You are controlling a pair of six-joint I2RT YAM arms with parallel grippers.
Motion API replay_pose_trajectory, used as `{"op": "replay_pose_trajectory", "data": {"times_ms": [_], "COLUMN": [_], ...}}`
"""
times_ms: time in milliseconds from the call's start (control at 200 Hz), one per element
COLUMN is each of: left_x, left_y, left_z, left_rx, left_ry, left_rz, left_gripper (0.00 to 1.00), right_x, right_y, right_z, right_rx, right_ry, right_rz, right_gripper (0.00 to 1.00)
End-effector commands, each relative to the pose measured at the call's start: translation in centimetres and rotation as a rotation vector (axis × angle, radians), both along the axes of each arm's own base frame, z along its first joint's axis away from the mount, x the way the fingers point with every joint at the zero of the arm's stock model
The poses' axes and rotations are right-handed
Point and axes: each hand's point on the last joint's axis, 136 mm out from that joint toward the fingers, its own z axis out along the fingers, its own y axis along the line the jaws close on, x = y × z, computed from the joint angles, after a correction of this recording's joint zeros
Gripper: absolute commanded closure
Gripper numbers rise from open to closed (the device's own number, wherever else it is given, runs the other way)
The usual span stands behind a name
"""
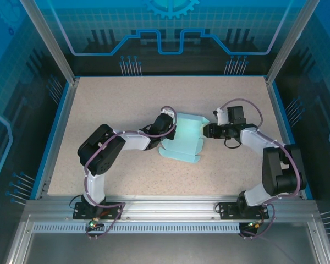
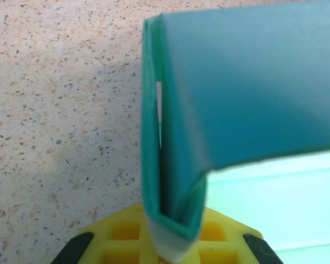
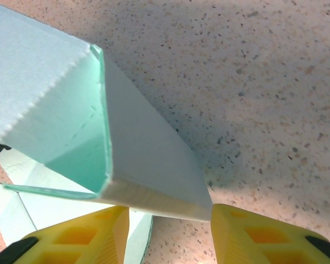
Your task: Fold the paper box
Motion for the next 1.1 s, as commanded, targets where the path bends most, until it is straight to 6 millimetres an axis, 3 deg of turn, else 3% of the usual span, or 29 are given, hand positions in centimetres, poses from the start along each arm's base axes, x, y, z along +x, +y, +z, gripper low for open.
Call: {"op": "replay_pose_trajectory", "data": {"times_ms": [0,365,870,1096], "left_x": [-0.5,-0.6,-0.9,-0.9], "left_y": [-1.3,-1.6,-2.1,-2.2], "left_z": [1.9,1.9,1.4,1.4], "left_rx": [-0.034,-0.041,-0.045,-0.047], "left_ry": [-0.031,-0.022,-0.009,-0.007], "left_rz": [-0.057,-0.072,-0.1,-0.107], "left_gripper": [1.0,1.0,1.0,1.0], "right_x": [1.2,2.5,5.2,5.6], "right_y": [2.4,4.3,2.6,3.1], "right_z": [1.7,3.3,4.2,4.6], "right_rx": [0.043,0.038,0.049,0.087], "right_ry": [-0.069,-0.142,-0.136,-0.154], "right_rz": [0.1,0.198,0.133,0.162], "right_gripper": [0.56,0.62,0.65,0.65]}}
